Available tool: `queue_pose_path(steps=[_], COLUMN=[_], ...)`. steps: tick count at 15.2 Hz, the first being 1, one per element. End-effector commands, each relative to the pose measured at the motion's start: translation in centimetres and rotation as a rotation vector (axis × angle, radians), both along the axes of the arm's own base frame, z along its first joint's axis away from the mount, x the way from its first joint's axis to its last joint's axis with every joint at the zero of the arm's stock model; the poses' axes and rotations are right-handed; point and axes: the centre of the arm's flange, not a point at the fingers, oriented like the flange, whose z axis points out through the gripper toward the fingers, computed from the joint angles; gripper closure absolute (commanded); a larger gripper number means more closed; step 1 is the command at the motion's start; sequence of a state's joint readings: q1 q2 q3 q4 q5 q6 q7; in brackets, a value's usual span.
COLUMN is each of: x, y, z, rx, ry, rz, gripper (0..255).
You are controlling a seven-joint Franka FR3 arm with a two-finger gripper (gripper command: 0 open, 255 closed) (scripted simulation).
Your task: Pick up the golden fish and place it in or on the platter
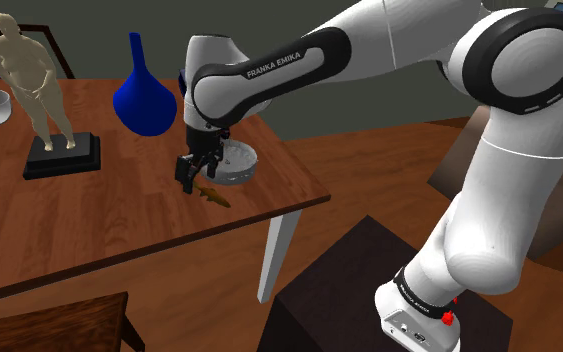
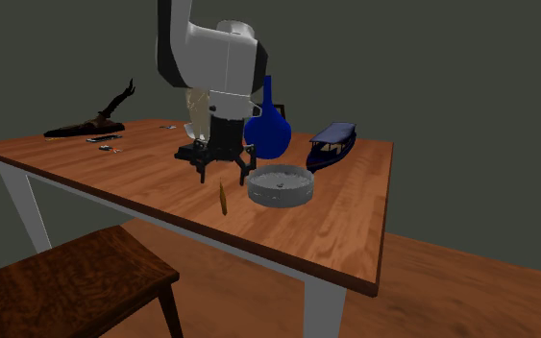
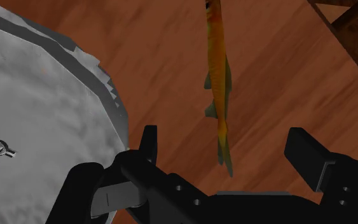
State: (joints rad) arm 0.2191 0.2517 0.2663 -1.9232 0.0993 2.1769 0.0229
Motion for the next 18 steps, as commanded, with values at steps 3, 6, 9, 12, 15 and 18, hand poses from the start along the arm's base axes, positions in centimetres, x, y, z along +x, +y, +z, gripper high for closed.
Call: queue_pose_path(steps=[3, 6, 9, 12, 15, 18], x=[-0.1, -0.1, -0.1, -0.1, -0.3, -0.4], y=[0.4, 0.5, 0.5, 0.5, 0.7, 0.7], z=[-2.1, -2.9, -2.9, -2.9, -2.9, -2.9], rx=[0.0, 0.0, 0.0, 0.0, 0.0, 0.0], ry=[0.0, 0.0, 0.0, 0.0, -0.001, -0.001], rz=[0.001, 0.001, 0.001, 0.001, 0.001, 0.001], gripper=[0, 0, 0, 0, 255, 255])
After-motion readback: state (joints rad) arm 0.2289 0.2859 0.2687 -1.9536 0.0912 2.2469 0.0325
